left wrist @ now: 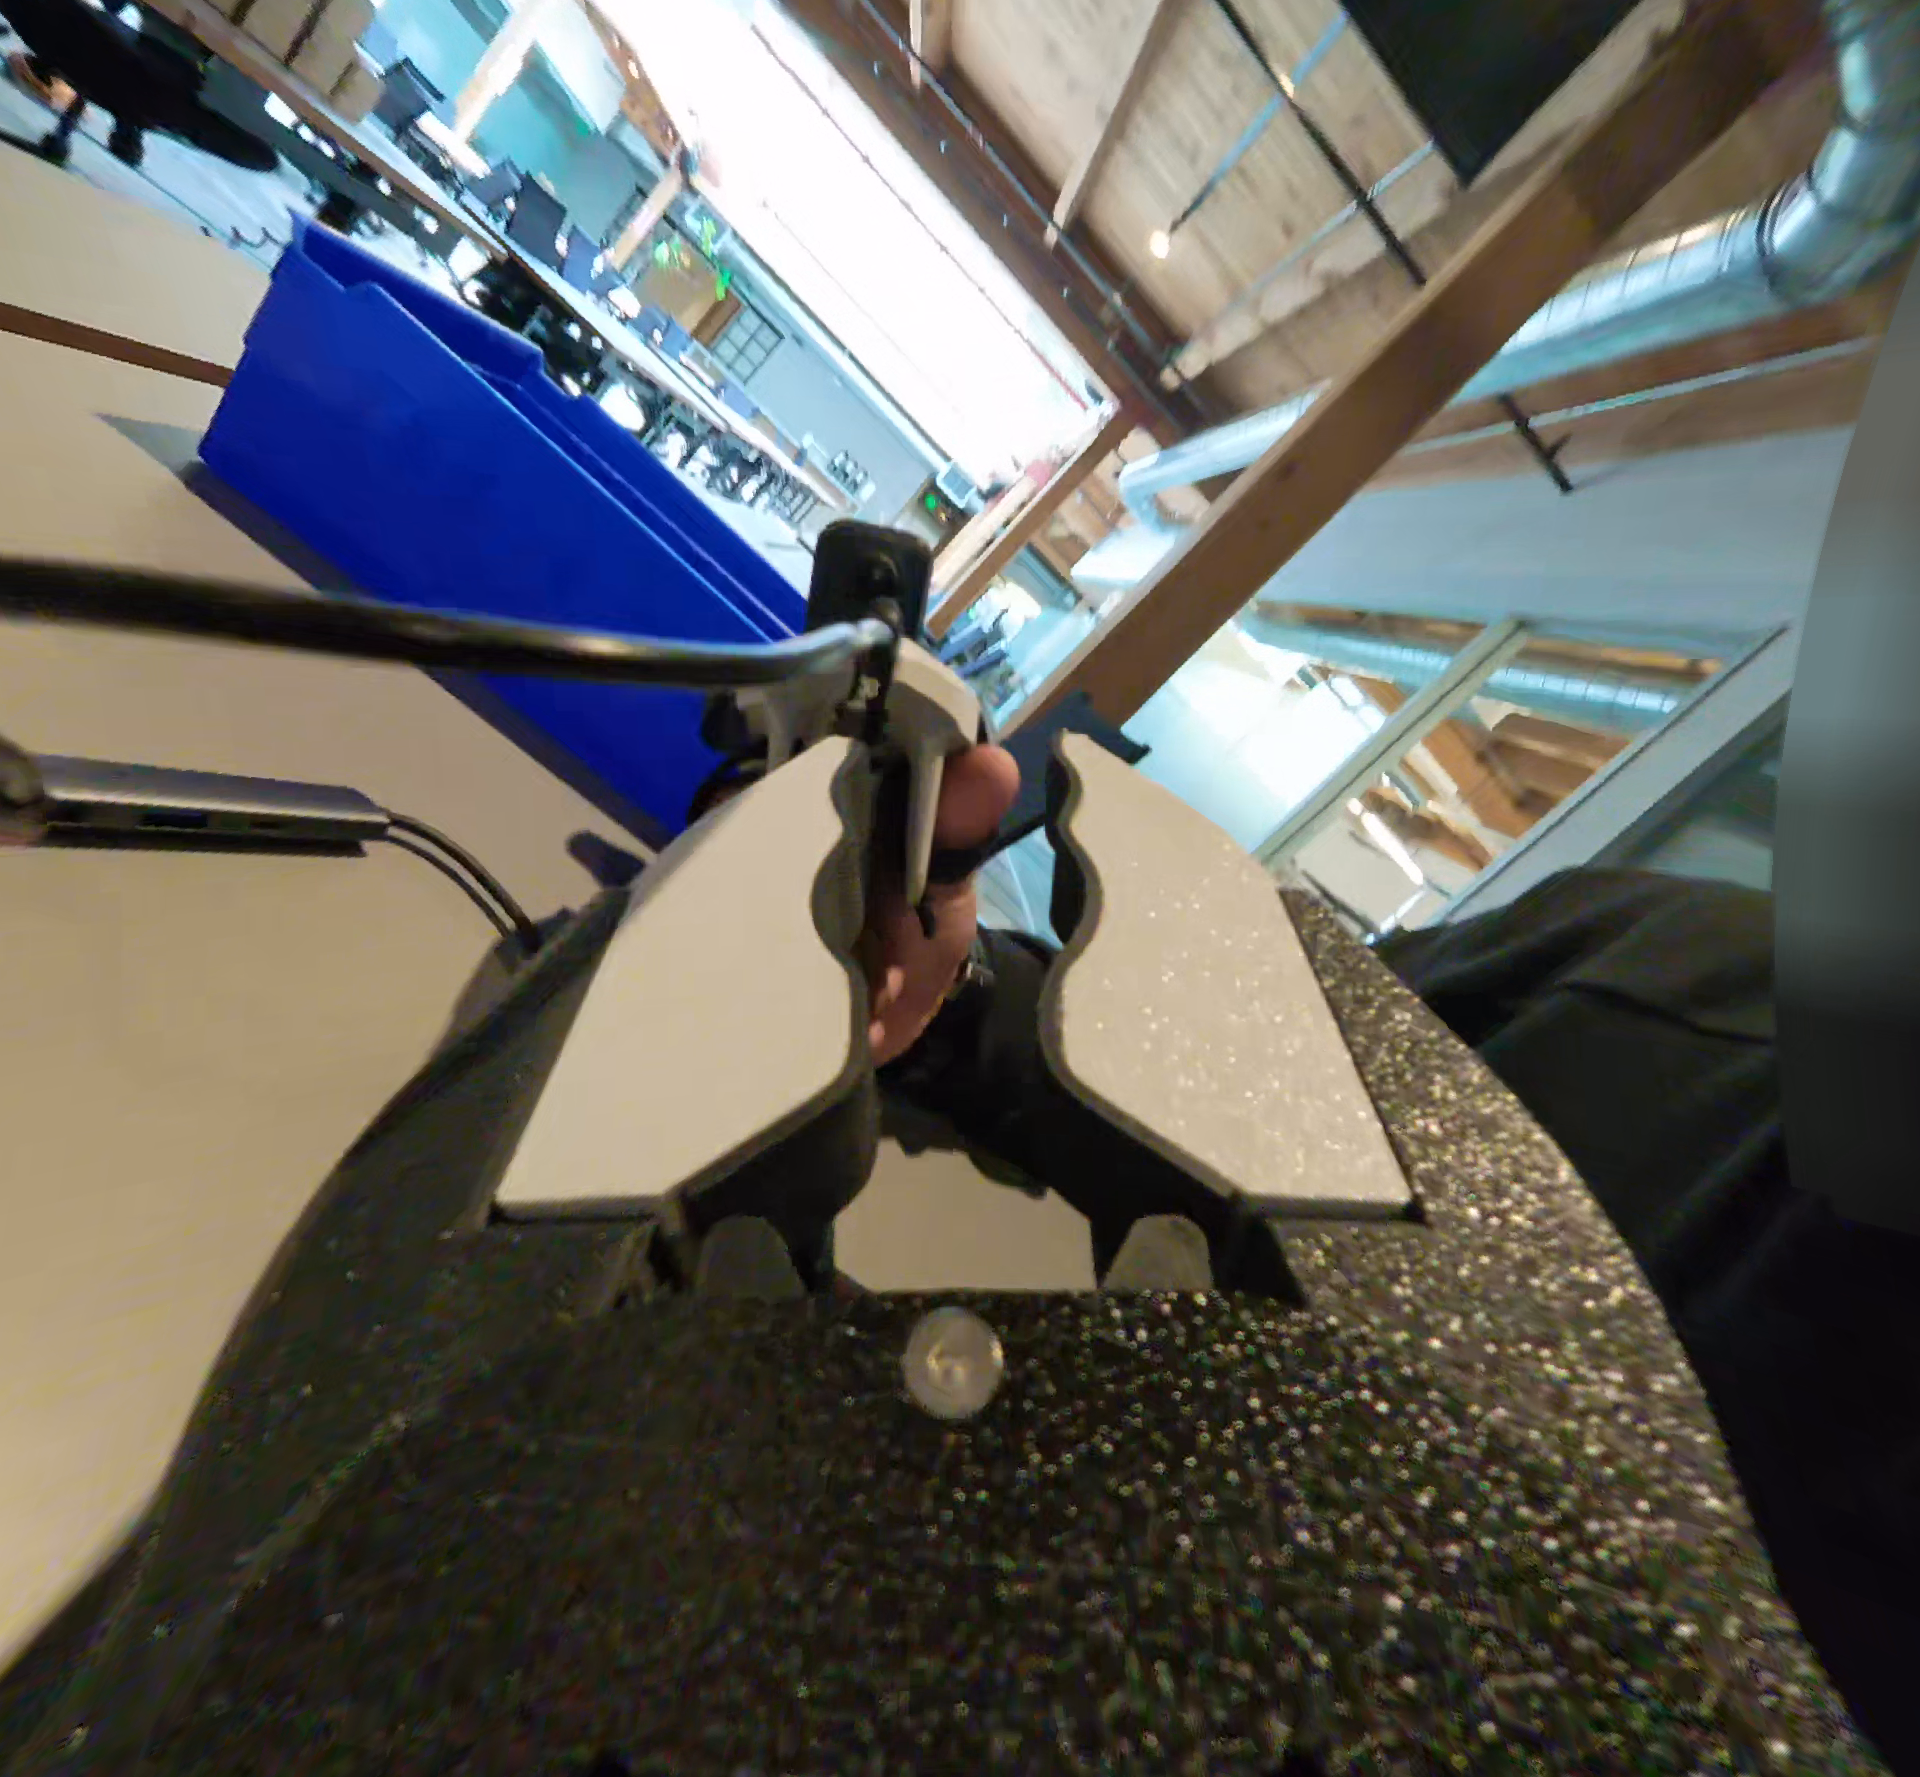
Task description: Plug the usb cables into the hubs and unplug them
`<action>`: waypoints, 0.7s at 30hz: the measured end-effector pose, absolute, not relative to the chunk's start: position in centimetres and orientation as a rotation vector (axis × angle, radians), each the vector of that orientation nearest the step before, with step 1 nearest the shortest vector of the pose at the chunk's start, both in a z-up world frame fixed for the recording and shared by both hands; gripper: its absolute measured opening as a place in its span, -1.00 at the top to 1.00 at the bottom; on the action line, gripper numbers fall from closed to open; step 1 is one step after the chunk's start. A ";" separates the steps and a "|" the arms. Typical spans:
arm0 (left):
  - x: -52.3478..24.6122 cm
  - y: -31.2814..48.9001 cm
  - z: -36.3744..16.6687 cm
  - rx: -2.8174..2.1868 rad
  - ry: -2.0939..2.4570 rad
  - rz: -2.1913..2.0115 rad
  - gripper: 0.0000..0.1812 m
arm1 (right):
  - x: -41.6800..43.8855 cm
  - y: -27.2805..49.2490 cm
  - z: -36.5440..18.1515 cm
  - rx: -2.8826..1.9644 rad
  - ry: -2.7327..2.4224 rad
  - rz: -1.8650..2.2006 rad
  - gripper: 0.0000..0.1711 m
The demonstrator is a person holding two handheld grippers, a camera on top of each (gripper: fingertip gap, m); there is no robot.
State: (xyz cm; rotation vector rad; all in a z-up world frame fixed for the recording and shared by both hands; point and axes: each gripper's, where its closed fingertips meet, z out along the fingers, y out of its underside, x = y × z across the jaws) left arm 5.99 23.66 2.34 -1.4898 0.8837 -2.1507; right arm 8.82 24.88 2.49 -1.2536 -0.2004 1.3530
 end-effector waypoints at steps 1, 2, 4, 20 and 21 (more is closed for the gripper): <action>6.1 23.9 2.4 -1.485 0.855 -2.149 0.65 | 8.5 24.9 2.4 -1.260 -0.205 1.358 0.95; 6.2 24.0 2.4 -1.481 0.839 -2.136 0.65 | 8.2 24.8 2.3 -1.266 -0.211 1.361 0.95; 6.3 24.3 2.2 -1.482 0.843 -2.088 0.64 | 7.8 24.7 2.2 -1.268 -0.222 1.361 0.94; 6.1 24.7 2.0 -1.438 0.893 -1.996 0.79 | 6.0 24.4 1.8 -1.311 -0.265 1.389 0.95; 6.1 24.7 2.0 -1.433 0.902 -1.989 0.82 | 5.9 24.4 1.7 -1.318 -0.261 1.392 0.95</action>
